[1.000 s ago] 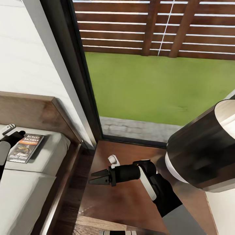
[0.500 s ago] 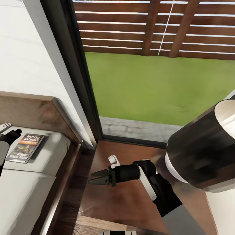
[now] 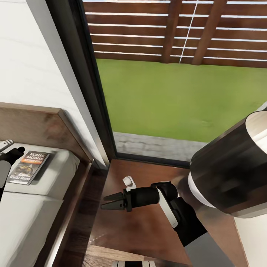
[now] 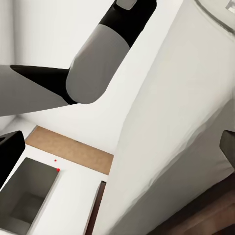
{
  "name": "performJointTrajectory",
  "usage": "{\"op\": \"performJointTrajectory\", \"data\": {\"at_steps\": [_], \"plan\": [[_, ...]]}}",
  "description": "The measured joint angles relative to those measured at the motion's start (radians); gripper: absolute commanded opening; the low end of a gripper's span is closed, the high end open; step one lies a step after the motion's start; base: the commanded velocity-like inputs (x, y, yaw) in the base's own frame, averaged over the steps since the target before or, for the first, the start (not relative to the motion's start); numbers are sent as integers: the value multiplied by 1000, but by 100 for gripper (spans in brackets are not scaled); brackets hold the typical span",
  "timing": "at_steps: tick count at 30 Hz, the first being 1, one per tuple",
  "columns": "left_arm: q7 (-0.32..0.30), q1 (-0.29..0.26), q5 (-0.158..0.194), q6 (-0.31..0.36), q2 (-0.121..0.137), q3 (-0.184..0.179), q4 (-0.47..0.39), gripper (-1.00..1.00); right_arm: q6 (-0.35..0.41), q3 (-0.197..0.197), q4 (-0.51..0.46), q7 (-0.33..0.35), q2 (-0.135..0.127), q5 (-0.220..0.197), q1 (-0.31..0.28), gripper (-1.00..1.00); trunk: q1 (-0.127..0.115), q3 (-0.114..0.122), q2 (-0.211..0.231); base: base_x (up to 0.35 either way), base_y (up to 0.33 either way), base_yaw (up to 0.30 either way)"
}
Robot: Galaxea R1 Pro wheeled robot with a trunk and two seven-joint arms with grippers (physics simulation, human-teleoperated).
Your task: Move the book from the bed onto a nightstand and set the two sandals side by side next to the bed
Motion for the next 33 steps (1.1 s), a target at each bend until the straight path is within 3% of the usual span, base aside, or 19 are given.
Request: {"op": "performJointTrajectory", "data": {"at_steps": [6,11,20,30,33], "plan": [[0,0,0,0,0,0,4,100,0,0,0,0,0,0,0,100,0,0,0,0,0,0],[0,0,0,0,0,0,4,100,0,0,0,0,0,0,0,100,19,-16,-35,0,0,0],[0,0,0,0,0,0,4,100,0,0,0,0,0,0,0,100,19,-16,-35,0,0,0],[0,0,0,0,0,0,4,100,0,0,0,0,0,0,0,100,57,-47,-105,0,0,0],[0,0,0,0,0,0,4,100,0,0,0,0,0,0,0,100,58,-47,-105,0,0,0]]}}
